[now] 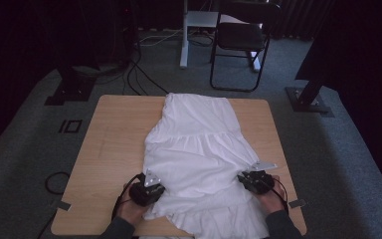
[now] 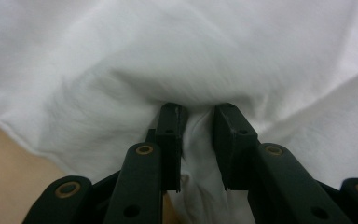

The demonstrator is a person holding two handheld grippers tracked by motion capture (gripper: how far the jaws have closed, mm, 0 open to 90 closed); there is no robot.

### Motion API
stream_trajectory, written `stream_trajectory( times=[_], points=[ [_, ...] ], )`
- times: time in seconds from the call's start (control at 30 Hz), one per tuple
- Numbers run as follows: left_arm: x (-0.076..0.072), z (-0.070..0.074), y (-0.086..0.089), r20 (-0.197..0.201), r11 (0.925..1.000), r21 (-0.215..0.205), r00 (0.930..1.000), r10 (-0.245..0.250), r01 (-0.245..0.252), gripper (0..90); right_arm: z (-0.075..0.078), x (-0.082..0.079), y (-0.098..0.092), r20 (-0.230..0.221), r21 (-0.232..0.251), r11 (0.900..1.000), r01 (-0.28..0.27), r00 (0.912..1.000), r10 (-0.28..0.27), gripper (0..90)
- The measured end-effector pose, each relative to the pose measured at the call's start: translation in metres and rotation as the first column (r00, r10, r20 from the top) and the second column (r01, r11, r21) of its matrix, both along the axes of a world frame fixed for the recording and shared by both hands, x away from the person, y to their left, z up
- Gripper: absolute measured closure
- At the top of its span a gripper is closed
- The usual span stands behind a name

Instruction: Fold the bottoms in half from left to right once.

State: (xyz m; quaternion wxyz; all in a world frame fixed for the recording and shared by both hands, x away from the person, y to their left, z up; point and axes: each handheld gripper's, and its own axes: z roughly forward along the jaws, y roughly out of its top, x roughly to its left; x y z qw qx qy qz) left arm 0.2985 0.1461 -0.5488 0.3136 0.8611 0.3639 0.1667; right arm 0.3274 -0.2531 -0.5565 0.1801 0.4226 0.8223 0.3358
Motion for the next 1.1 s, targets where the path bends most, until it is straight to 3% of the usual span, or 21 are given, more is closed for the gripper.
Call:
stream_trajectory(
  times=[0.17, 0.33, 0.43, 0.5, 0.57, 0.6, 0.63, 0.7, 0.8, 0.87, 0.9, 0.93, 1.0, 1.1],
  points=[
    [0.043, 0.002, 0.000, 0.025, 0.9970, 0.020, 0.9969, 0.075, -0.075, 72.1, 0.001, 0.024, 0.000, 0.018, -0.022, 0.999, 0.038, 0.9991, -0.037, 74.2],
    [0.060, 0.006, 0.008, 0.008, 0.9928, 0.024, 0.9931, 0.117, -0.118, 69.2, 0.002, 0.045, 0.001, 0.034, -0.049, 0.996, 0.077, 0.9966, -0.075, 77.4],
    [0.041, 0.019, 0.022, 0.044, 0.9911, -0.038, 0.9906, 0.130, -0.128, 58.6, 0.003, 0.045, -0.002, 0.034, -0.027, 0.997, 0.078, 0.9965, -0.077, 82.9],
    [0.026, 0.025, 0.032, 0.068, 0.9919, -0.046, 0.9903, 0.121, -0.118, 54.0, 0.006, 0.037, -0.007, 0.047, 0.020, 0.997, 0.080, 0.9956, -0.081, 85.3],
    [0.007, 0.028, 0.043, 0.066, 0.9915, -0.078, 0.9918, 0.110, -0.105, 51.5, 0.011, 0.027, -0.013, 0.068, 0.056, 0.995, 0.081, 0.9941, -0.085, 85.8],
    [0.007, 0.028, 0.043, 0.066, 0.9915, -0.078, 0.9918, 0.110, -0.105, 49.8, 0.011, 0.027, -0.013, 0.068, 0.056, 0.995, 0.081, 0.9941, -0.085, 85.8],
    [-0.012, 0.027, 0.049, 0.069, 0.9931, -0.089, 0.9942, 0.083, -0.077, 48.2, 0.021, 0.012, -0.022, 0.101, 0.092, 0.992, 0.084, 0.9906, -0.093, 86.8],
    [-0.026, 0.023, 0.053, 0.055, 0.9932, -0.102, 0.9966, 0.061, -0.055, 46.1, 0.027, 0.002, -0.028, 0.118, 0.115, 0.990, 0.087, 0.9879, -0.100, 87.4],
    [-0.040, 0.015, 0.052, 0.025, 0.9950, -0.096, 0.9992, 0.032, -0.029, 42.7, 0.033, -0.012, -0.038, 0.138, 0.138, 0.987, 0.085, 0.9850, -0.104, 87.8],
    [-0.044, 0.011, 0.050, 0.030, 0.9960, -0.086, 0.9992, 0.027, -0.024, 41.3, 0.034, -0.020, -0.044, 0.140, 0.144, 0.986, 0.085, 0.9845, -0.106, 87.8],
    [-0.047, 0.003, 0.046, 0.021, 0.9986, -0.049, 0.9995, 0.023, -0.022, 40.1, 0.034, -0.025, -0.047, 0.141, 0.147, 0.985, 0.090, 0.9838, -0.111, 87.8],
    [-0.048, -0.001, 0.045, 0.013, 0.9991, -0.037, 0.9998, 0.018, -0.018, 39.9, 0.034, -0.027, -0.049, 0.144, 0.146, 0.985, 0.092, 0.9832, -0.113, 87.8],
    [-0.046, -0.004, 0.043, 0.027, 0.9990, -0.015, 0.9987, 0.043, -0.043, 40.5, 0.034, -0.033, -0.055, 0.141, 0.156, 0.983, 0.101, 0.9823, -0.123, 87.7],
    [-0.040, -0.005, 0.043, 0.027, 0.9976, -0.032, 0.9976, 0.063, -0.062, 55.4, 0.036, -0.042, -0.063, 0.145, 0.197, 0.976, 0.097, 0.9812, -0.126, 87.2]
  ],
)
